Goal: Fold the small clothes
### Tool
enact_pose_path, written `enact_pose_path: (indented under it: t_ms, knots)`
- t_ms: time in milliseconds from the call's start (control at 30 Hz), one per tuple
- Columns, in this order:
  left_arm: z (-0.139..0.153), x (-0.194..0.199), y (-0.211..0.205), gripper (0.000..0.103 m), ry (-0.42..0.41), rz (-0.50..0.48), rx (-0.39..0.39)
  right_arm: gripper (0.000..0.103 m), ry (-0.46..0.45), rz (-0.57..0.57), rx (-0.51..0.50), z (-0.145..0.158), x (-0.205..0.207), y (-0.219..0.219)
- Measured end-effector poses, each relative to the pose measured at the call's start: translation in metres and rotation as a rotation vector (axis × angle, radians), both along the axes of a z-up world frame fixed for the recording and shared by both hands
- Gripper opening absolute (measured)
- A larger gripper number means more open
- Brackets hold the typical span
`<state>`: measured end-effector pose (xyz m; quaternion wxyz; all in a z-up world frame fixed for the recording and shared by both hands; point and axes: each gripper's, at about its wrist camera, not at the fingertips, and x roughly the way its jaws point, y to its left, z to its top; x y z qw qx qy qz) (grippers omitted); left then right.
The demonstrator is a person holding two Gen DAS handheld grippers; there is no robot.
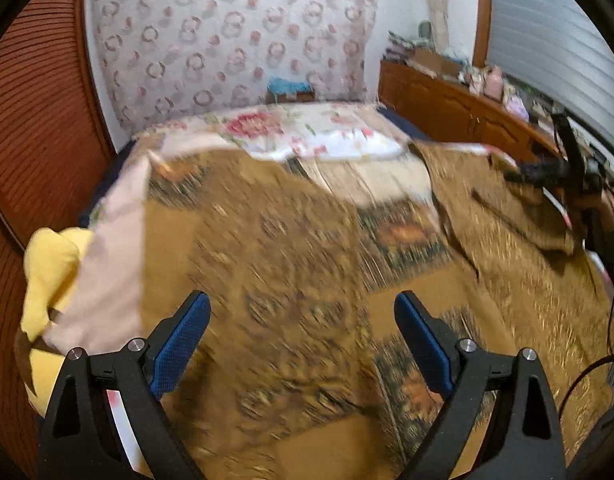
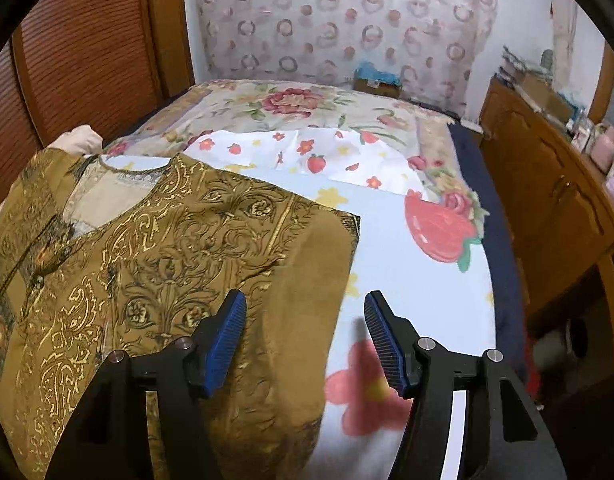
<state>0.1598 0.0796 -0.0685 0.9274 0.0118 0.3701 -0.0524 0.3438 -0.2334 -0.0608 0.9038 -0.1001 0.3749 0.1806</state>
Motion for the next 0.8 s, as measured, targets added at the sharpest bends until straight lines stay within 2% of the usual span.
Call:
enact_pose_path:
  t_ms: [33, 67, 100, 167, 233, 300, 367, 467, 533, 567, 667, 800]
  knots:
    - [0.006, 0.003, 0.006, 0.094, -0.019, 0.011, 0.002, 0.063, 0.004, 0.01, 0.013, 0.0, 0.003, 0.0]
    - [0.009, 0.006, 0.01, 0.094, -0.03, 0.023, 0.004, 0.051, 0.007, 0.029, 0.029, 0.0, 0.006, 0.001]
    - [0.012, 0.01, 0.016, 0.094, -0.038, 0.035, 0.005, 0.027, 0.01, 0.054, 0.042, 0.0, 0.008, 0.002]
    - [0.015, 0.02, 0.028, 0.094, -0.046, 0.058, 0.0, 0.009, -0.004, 0.082, 0.054, 0.002, 0.008, 0.003]
    - [0.016, 0.028, 0.042, 0.092, -0.047, 0.077, -0.002, 0.006, -0.038, 0.064, 0.035, 0.004, 0.008, -0.001]
    - [0.015, 0.039, 0.053, 0.09, -0.044, 0.1, 0.001, 0.005, -0.057, -0.013, 0.023, 0.007, 0.009, -0.011]
    - [0.012, 0.046, 0.06, 0.087, -0.036, 0.114, -0.007, 0.005, -0.033, -0.073, 0.046, 0.005, 0.014, -0.023]
    - [0.005, 0.058, 0.073, 0.077, -0.015, 0.132, -0.024, 0.005, -0.013, -0.101, 0.038, -0.001, 0.021, -0.029]
    - [0.002, 0.066, 0.08, 0.075, -0.007, 0.141, -0.026, 0.005, -0.006, -0.111, 0.038, -0.002, 0.024, -0.03]
    - [0.002, 0.068, 0.082, 0.069, -0.006, 0.143, -0.027, 0.007, -0.008, -0.115, 0.042, -0.002, 0.024, -0.031]
    - [0.0, 0.073, 0.089, 0.068, -0.001, 0.154, -0.028, 0.019, -0.012, -0.124, 0.03, 0.0, 0.027, -0.028]
    - [-0.004, 0.079, 0.096, 0.068, 0.005, 0.167, -0.023, 0.019, 0.001, -0.115, 0.043, -0.003, 0.034, -0.02]
